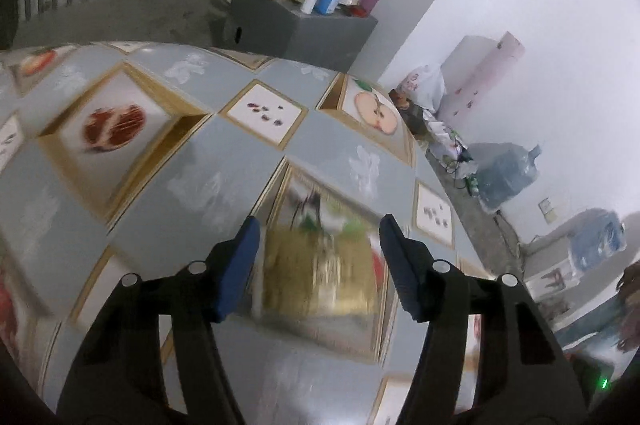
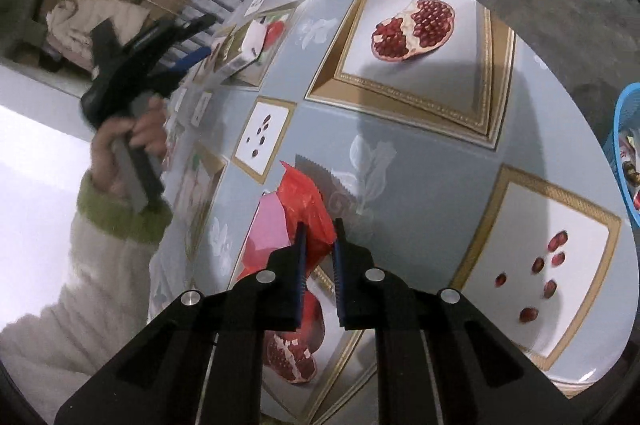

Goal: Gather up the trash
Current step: 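Grasp the red wrapper with the right tool while the left tool grasps the gold snack box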

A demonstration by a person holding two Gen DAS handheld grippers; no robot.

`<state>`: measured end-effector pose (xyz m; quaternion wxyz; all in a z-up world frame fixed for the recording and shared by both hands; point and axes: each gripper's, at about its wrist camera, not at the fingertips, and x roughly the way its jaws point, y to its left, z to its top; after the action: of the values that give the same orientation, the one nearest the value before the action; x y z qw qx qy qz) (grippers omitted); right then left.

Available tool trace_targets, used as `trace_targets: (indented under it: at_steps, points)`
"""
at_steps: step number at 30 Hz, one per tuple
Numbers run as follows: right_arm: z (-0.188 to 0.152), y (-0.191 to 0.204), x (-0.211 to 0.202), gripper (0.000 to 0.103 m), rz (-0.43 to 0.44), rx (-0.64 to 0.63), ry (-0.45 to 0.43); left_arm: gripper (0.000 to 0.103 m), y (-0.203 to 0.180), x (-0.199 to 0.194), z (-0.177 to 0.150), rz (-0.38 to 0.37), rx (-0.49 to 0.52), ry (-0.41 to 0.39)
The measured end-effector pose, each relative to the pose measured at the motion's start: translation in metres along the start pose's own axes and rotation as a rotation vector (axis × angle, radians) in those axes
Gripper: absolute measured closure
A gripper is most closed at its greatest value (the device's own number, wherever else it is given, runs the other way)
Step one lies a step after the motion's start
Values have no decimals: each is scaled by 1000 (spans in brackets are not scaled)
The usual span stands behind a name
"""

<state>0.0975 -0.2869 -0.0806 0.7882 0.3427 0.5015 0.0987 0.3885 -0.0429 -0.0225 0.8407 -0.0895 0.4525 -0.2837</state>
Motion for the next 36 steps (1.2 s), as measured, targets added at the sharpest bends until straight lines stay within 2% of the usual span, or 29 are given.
trace_targets:
  at_steps: [3, 5, 11, 13, 14, 16, 17, 18, 21, 22, 26, 29, 32, 36]
  points:
    - [1, -1, 0, 91, -1, -2, 0, 53, 0, 25, 9, 16, 26, 65]
    - [1, -1, 0, 91, -7, -5, 0, 56, -2, 24, 6, 39, 50, 82]
    - [-2, 0, -2, 91, 0, -3, -3, 56, 8, -14, -39, -105, -19, 195]
    - [-2, -1, -3, 91, 0, -6, 0, 56, 8, -25, -56, -117, -25, 209]
    - [-3, -1, -4, 91, 0, -7, 2, 53, 7, -30, -62, -114, -30, 206]
    - [-4, -1, -6, 91, -4, -6, 2, 41, 5, -35, -64, -96, -23, 185]
    - [-3, 0, -4, 91, -7, -4, 1, 31, 3, -37, -62, -71, -18, 168]
    - [-4, 0, -5, 91, -12, -3, -1, 29, 2, -37, -58, -41, -21, 147]
    - [-9, 2, -9, 91, -29, 0, -14, 29, -1, -27, -46, -29, -45, 130]
    - [-11, 2, -12, 91, -34, 3, -19, 29, -4, -21, -43, -4, -48, 127]
    - [-19, -1, -22, 91, -49, 11, -39, 29, -16, 5, -39, 93, 11, 154]
    - [-23, -1, -34, 92, -63, -1, -68, 34, -20, 12, -41, 157, 34, 146]
    - [-26, -3, -46, 93, -63, -2, -96, 49, -17, 11, -43, 120, 4, 151]
    - [-26, -4, -56, 95, -54, 0, -121, 54, -16, 3, -48, 131, -3, 149]
